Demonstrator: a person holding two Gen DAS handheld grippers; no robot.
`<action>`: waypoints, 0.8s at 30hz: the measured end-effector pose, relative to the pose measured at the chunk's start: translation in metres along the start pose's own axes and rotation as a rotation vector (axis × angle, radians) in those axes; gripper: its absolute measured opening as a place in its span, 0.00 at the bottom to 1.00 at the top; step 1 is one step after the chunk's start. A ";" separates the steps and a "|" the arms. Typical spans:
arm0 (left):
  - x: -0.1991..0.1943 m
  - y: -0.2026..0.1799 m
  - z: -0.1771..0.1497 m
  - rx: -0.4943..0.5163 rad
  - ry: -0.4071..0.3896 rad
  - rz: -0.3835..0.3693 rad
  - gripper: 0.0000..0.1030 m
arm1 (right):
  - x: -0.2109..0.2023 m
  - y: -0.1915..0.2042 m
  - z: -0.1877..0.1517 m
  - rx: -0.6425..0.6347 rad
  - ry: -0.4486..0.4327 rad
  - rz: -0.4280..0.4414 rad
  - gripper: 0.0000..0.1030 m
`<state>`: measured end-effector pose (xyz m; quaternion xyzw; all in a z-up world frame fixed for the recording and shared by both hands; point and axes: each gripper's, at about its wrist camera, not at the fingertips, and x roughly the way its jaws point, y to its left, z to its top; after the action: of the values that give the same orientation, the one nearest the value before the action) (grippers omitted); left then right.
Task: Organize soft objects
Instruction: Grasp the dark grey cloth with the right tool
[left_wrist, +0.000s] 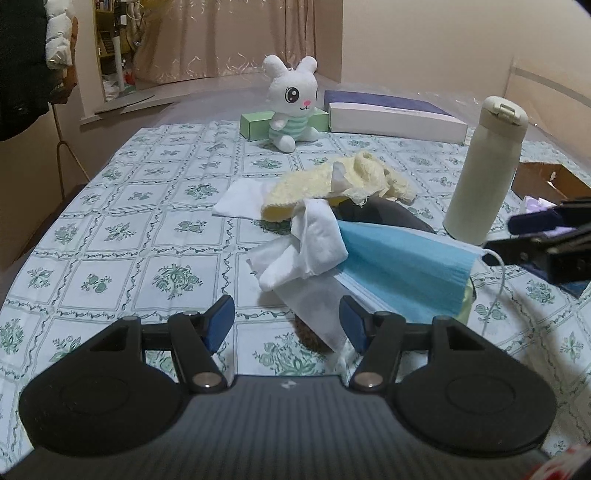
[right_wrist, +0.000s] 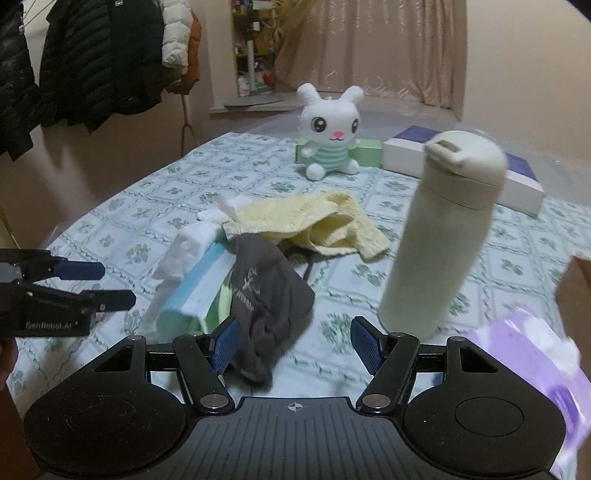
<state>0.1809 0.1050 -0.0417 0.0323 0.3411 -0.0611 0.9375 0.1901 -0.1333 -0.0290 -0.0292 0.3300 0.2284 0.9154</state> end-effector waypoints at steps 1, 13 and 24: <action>0.003 0.000 0.000 0.002 0.002 -0.002 0.57 | 0.006 -0.001 0.003 -0.003 0.003 0.009 0.65; 0.024 0.005 -0.002 0.001 0.029 -0.044 0.57 | 0.069 -0.007 0.016 0.005 0.066 0.138 0.65; 0.028 0.007 -0.006 -0.005 0.034 -0.070 0.57 | 0.090 -0.009 0.012 0.070 0.100 0.198 0.17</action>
<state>0.1994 0.1100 -0.0637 0.0189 0.3583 -0.0924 0.9288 0.2622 -0.1024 -0.0760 0.0243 0.3841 0.3045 0.8713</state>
